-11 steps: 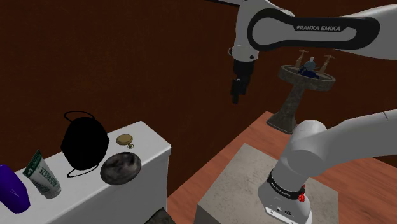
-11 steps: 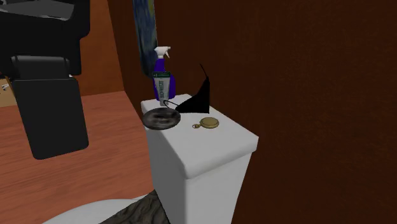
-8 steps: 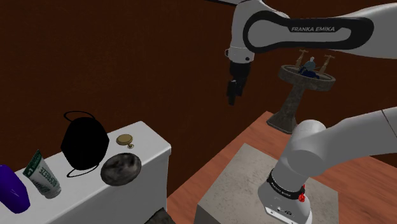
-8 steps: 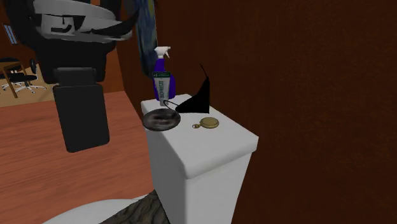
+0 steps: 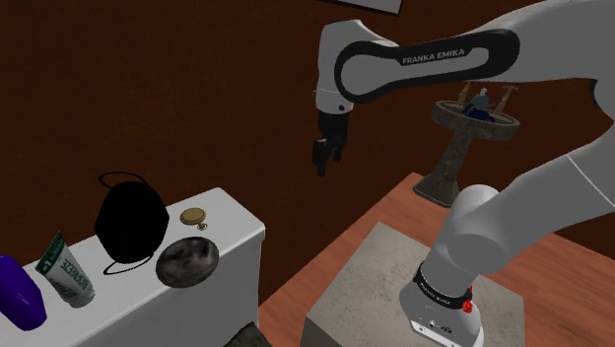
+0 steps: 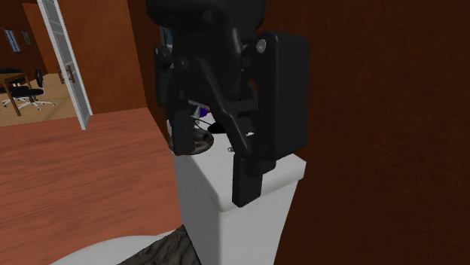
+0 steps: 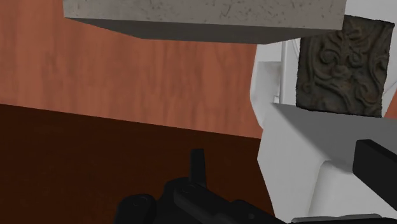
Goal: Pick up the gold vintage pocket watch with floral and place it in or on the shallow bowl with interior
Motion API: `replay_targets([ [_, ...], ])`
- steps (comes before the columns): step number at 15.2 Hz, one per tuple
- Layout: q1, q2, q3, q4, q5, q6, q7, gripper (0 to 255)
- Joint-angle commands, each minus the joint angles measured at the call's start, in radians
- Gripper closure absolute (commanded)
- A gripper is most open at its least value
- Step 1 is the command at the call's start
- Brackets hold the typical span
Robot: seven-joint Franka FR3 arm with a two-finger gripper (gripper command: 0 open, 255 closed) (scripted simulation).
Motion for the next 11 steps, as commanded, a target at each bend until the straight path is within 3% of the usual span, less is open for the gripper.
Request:
replay_targets([
  [1, 0.010, 0.059, 0.021, 0.022, 0.013, 0.047, 0.024, 0],
  [11, 0.052, 0.388, 0.121, 0.202, 0.022, 0.235, 0.151, 0],
])
